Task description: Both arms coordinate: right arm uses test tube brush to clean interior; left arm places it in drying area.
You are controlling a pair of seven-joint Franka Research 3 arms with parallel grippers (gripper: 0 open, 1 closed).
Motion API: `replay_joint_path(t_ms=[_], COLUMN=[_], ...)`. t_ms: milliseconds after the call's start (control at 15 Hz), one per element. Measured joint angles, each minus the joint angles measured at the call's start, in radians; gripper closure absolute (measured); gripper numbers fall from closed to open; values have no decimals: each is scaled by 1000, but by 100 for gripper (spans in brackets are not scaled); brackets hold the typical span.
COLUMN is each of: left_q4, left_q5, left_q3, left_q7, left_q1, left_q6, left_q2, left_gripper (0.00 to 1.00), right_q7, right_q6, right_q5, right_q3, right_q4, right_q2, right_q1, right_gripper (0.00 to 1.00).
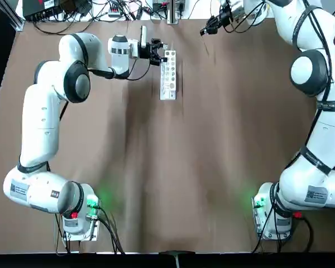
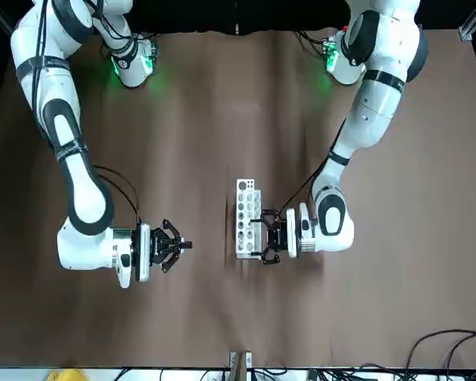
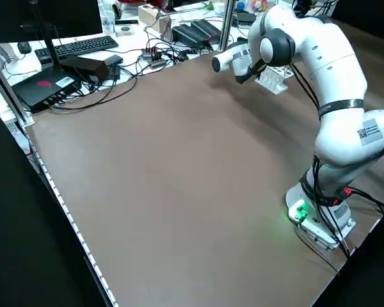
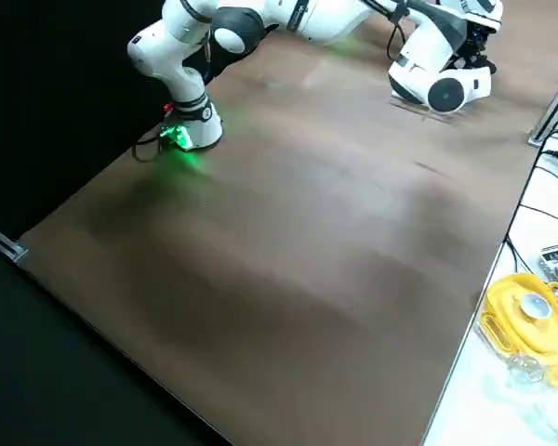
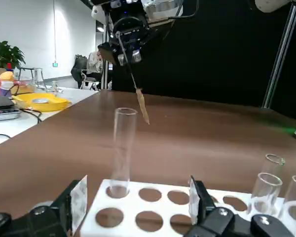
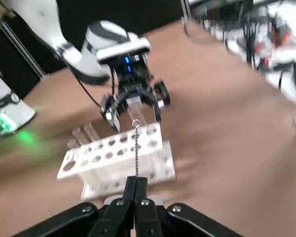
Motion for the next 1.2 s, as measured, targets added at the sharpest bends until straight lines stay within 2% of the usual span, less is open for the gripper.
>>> replay_joint_path(t_ms=[133, 200, 267, 600, 800, 1200], left_q4=[0, 0, 0, 4, 15, 37], left_q5=[0, -6, -18, -63, -82, -109], left_q3=[-1, -1, -1, -1, -1, 3], left_q7=[5, 18, 39, 130, 134, 134], left_q1=[-10, -13, -15, -26, -29, -29], left_q6=[0, 0, 0, -1, -1, 7], left_q2=[2, 4, 6, 21, 21, 25], left_gripper=[5, 11, 11, 26, 25, 24], right_q7=[101, 136, 166, 363, 512, 931], right_q6=[0, 0, 1, 55, 65, 65], right_q5=[-89, -121, -152, -299, -351, -458], right_q3=[3, 3, 3, 3, 1, 1], right_q4=[0, 0, 0, 0, -1, -1], right_q2=[-2, -3, -4, -6, -6, -6], right_q1=[4, 9, 17, 48, 50, 52], right_gripper=[98, 98, 98, 98, 98, 98])
